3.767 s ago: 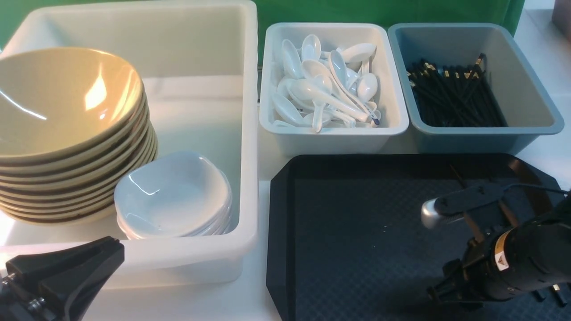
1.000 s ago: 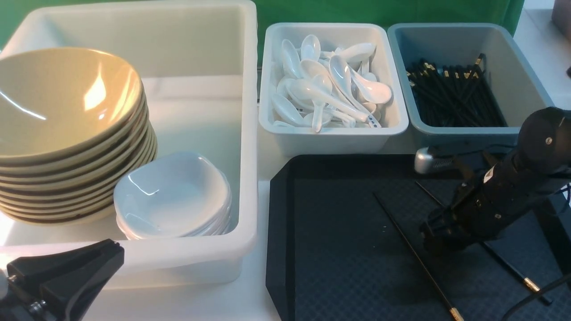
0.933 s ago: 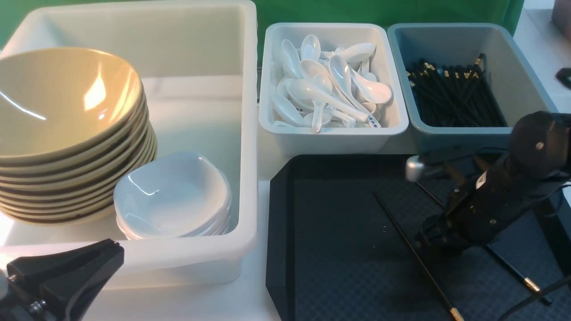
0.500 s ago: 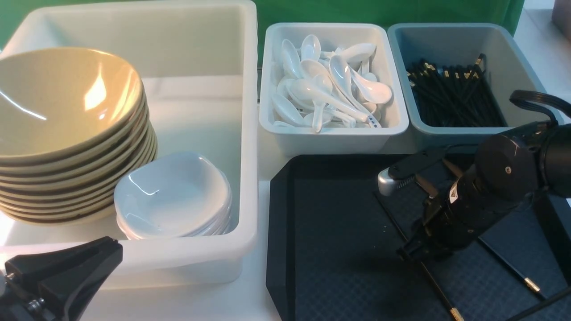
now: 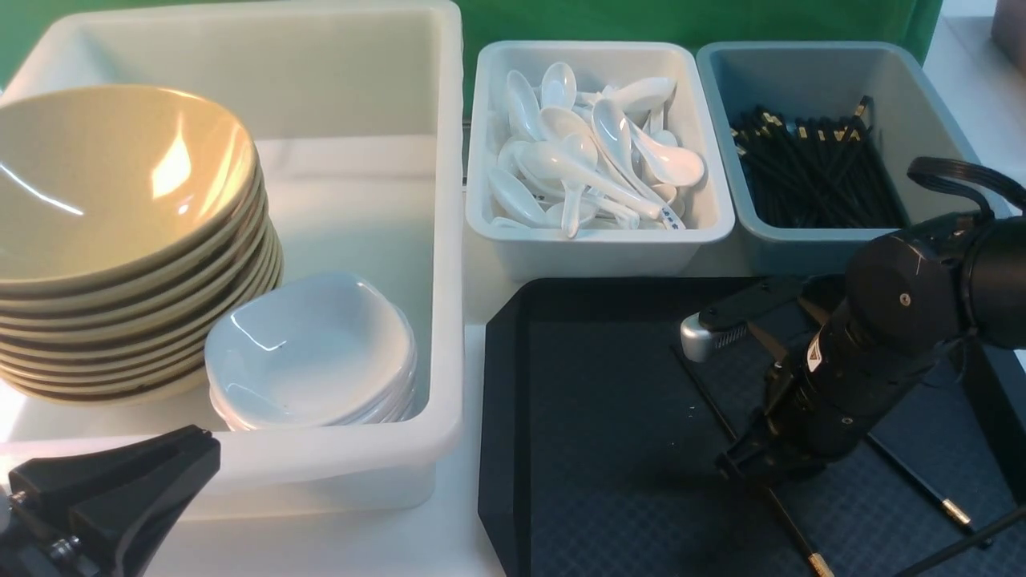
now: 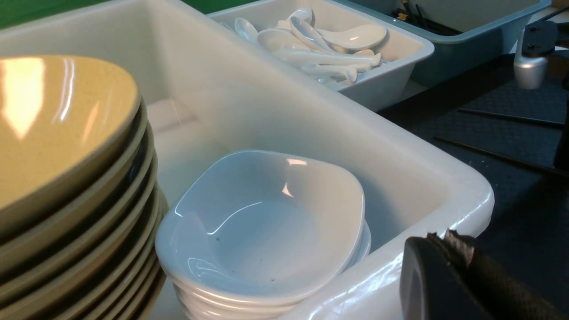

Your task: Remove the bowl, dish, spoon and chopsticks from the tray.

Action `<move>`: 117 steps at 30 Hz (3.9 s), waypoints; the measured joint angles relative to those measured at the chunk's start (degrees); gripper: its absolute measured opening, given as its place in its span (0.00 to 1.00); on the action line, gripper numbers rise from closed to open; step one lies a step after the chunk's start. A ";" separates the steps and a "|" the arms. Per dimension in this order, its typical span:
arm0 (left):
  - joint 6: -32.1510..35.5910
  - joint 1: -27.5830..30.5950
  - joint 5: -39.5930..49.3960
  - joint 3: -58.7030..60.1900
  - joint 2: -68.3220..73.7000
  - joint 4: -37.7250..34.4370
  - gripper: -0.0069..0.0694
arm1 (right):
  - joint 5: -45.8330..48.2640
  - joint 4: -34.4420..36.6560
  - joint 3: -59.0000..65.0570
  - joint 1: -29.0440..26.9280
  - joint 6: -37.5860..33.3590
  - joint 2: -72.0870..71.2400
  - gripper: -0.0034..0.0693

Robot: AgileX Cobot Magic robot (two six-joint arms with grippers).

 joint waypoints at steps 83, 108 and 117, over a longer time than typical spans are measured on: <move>0.00 0.00 -2.46 1.72 0.00 0.40 0.08 | 3.21 -3.99 4.98 -10.69 -9.07 -14.16 0.15; 0.06 0.00 -3.26 1.72 0.00 0.87 0.08 | -26.03 -7.29 -22.15 -18.02 0.91 -4.53 0.46; 0.32 0.00 -2.46 1.72 0.00 3.03 0.08 | -18.08 -7.27 -17.12 -14.12 -6.89 -28.27 0.13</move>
